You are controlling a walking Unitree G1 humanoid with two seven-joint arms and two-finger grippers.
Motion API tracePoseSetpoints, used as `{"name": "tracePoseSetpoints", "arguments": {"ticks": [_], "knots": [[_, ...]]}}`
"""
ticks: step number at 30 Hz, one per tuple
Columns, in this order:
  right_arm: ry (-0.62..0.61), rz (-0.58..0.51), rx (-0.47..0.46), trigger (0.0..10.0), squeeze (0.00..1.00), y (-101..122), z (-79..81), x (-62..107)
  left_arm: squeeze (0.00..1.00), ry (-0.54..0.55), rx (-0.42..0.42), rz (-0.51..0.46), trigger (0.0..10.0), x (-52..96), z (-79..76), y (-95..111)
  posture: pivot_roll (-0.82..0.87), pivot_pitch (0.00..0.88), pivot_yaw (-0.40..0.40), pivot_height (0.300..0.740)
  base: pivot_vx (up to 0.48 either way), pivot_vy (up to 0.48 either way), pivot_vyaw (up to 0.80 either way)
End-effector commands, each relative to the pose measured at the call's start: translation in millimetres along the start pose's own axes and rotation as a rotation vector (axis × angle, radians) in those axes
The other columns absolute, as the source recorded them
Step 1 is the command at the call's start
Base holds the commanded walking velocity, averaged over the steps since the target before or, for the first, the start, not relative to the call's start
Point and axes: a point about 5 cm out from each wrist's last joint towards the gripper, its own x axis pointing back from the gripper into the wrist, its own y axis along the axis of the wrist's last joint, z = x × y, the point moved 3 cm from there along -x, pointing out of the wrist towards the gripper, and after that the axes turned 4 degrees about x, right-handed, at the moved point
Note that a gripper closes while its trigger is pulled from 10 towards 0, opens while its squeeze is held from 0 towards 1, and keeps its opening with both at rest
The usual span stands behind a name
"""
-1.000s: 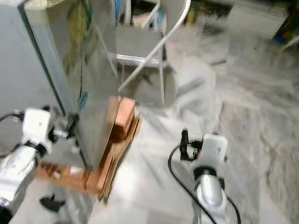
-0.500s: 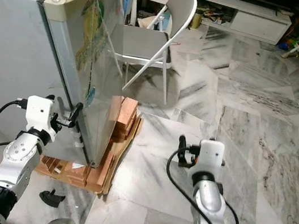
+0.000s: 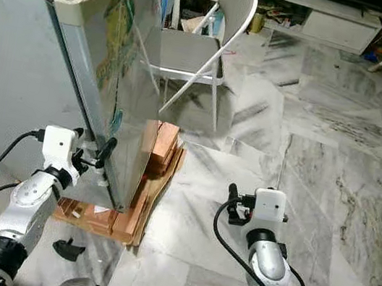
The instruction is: Restocking fridge
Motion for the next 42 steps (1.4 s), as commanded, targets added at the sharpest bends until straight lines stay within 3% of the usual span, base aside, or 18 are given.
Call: {"name": "tracePoseSetpoints", "arguments": {"ticks": [1,13,17,19,21,22,24,27,29,30,32,33,35,36,42], "knots": [[0.018,0.004,0.015,10.0,0.00,4,0.8,-0.7,0.00,-0.024,0.007,-0.004,10.0,-8.0,-6.4,3,-0.03,0.065,-0.032,0.740,0.000,0.000,0.00],[0.058,0.030,0.028,10.0,0.00,-1,0.8,5.3,0.00,-0.042,0.005,-0.010,10.0,-30.4,-16.0,12,-0.05,0.065,-0.025,0.740,0.000,0.000,0.00],[0.064,0.034,0.025,10.0,0.00,-1,0.7,7.2,0.00,0.003,-0.008,-0.025,10.0,-37.6,-12.5,19,-0.05,0.064,-0.022,0.740,0.000,0.000,0.00],[0.099,0.042,0.021,10.0,0.00,-2,4.3,9.2,0.00,0.051,-0.055,-0.038,10.0,-41.9,-8.7,25,-0.05,0.065,-0.024,0.740,0.000,0.000,0.00],[0.160,0.061,0.012,10.0,0.00,-5,11.3,12.4,0.00,0.006,-0.061,-0.061,10.0,-45.9,-19.6,32,-0.05,0.064,-0.024,0.740,0.000,0.000,0.00],[0.228,0.086,0.005,10.0,0.00,-11,18.7,17.5,0.00,-0.122,-0.077,-0.111,10.0,-49.1,-48.7,44,-0.04,0.065,-0.025,0.740,0.000,0.000,0.00],[0.277,0.113,0.008,10.0,0.00,-17,22.7,21.3,0.00,-0.275,-0.077,-0.147,10.0,-48.7,-83.9,54,-0.04,0.066,-0.028,0.740,0.000,0.000,0.00],[0.331,0.132,-0.004,10.0,0.00,-21,27.2,23.0,0.00,-0.646,-0.050,-0.163,10.0,-25.5,-162.1,59,-0.03,0.060,-0.027,0.740,0.000,0.000,0.00],[0.363,0.132,0.005,10.0,0.00,-21,30.7,22.8,0.00,-0.787,-0.006,-0.146,10.0,-8.1,-189.1,57,-0.04,0.055,-0.023,0.740,0.000,0.000,0.00],[0.376,0.131,0.013,10.0,0.00,-21,32.2,22.7,0.00,-0.823,0.006,-0.139,10.0,-2.2,-195.5,55,-0.04,0.055,-0.022,0.740,0.000,0.000,0.00],[0.416,0.122,0.041,10.0,0.00,-20,37.0,23.5,0.00,-0.786,0.004,-0.095,10.0,-3.8,-186.0,42,-0.04,0.054,-0.021,0.740,0.000,0.000,0.00],[0.422,0.122,0.047,10.0,0.00,-20,38.5,24.5,0.00,-0.701,-0.035,-0.078,10.0,-12.0,-166.9,32,-0.04,0.054,-0.021,0.740,0.000,0.000,0.00],[0.422,0.125,0.040,10.0,0.00,-20,39.1,25.5,0.00,-0.608,-0.041,-0.057,10.0,-18.2,-143.2,27,-0.04,0.054,-0.020,0.740,0.000,0.000,0.00],[0.422,0.128,0.032,10.0,0.00,-20,39.3,26.1,0.00,-0.528,-0.056,-0.046,10.0,-21.3,-121.0,23,-0.03,0.055,-0.021,0.740,0.000,0.000,0.00],[0.448,0.128,0.025,10.0,0.00,-21,41.3,26.5,0.00,-0.404,-0.043,0.004,10.0,-13.4,-83.4,20,-0.02,0.054,-0.025,0.740,0.000,0.000,0.00]]}}
